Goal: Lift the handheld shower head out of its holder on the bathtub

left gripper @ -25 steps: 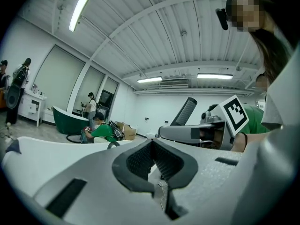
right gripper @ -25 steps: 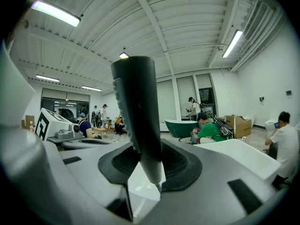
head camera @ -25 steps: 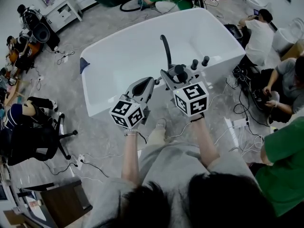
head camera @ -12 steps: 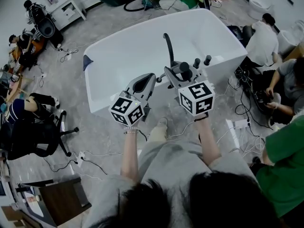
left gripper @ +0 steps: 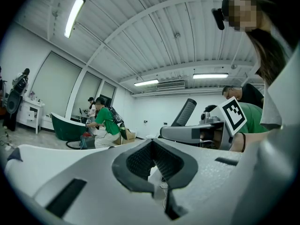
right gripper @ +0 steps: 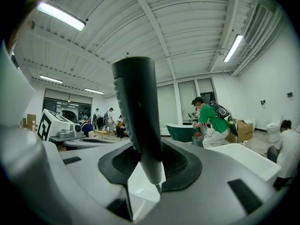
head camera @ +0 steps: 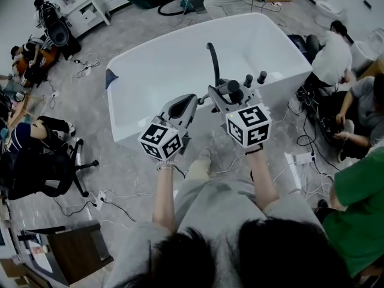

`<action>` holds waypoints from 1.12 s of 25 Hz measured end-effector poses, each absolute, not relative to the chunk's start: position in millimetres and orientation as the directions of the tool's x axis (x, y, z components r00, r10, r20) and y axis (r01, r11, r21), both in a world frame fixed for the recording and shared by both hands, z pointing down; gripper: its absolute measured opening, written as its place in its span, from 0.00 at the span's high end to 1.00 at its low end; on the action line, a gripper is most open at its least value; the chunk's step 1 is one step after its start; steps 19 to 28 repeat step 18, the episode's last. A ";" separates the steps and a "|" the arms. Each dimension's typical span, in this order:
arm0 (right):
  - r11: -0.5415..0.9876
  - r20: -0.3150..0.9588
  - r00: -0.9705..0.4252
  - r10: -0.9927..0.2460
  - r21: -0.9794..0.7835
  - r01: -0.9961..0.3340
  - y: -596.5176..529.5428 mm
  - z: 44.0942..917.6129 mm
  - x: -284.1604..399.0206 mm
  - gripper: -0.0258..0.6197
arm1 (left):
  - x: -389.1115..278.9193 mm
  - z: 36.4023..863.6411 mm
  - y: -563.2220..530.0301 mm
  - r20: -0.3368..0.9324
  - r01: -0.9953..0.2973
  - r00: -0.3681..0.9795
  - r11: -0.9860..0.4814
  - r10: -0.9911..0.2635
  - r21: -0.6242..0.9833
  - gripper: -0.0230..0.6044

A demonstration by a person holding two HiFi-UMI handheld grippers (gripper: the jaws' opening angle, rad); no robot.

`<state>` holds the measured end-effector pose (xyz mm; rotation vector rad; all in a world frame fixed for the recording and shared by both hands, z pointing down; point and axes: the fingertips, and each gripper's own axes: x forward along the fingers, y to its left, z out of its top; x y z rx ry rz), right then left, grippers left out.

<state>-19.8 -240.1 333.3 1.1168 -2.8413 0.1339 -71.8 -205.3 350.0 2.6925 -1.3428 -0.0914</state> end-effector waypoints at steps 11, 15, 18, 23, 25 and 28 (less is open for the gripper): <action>0.737 0.095 -0.737 -0.669 -0.042 -0.674 -242.6 329.4 -12.2 0.76 | -63.5 347.2 -211.3 0.004 -0.788 0.606 -0.600 -0.795 0.137 0.95; 0.741 0.087 -0.741 -0.666 -0.035 -0.671 -243.2 326.3 -10.3 0.76 | -59.4 344.3 -213.6 0.002 -0.785 0.611 -0.606 -0.792 0.130 0.95; 0.740 0.083 -0.740 -0.668 -0.035 -0.672 -244.3 324.8 -7.9 0.76 | -56.0 342.8 -214.9 0.002 -0.782 0.615 -0.610 -0.788 0.128 0.95; 0.740 0.083 -0.740 -0.668 -0.035 -0.672 -244.3 324.8 -7.9 0.76 | -56.0 342.8 -214.9 0.002 -0.782 0.615 -0.610 -0.788 0.128 0.95; 0.740 0.083 -0.740 -0.668 -0.035 -0.672 -244.3 324.8 -7.9 0.76 | -56.0 342.8 -214.9 0.002 -0.782 0.615 -0.610 -0.788 0.128 0.95; 0.740 0.083 -0.740 -0.668 -0.035 -0.672 -244.3 324.8 -7.9 0.76 | -56.0 342.8 -214.9 0.002 -0.782 0.615 -0.610 -0.788 0.128 0.95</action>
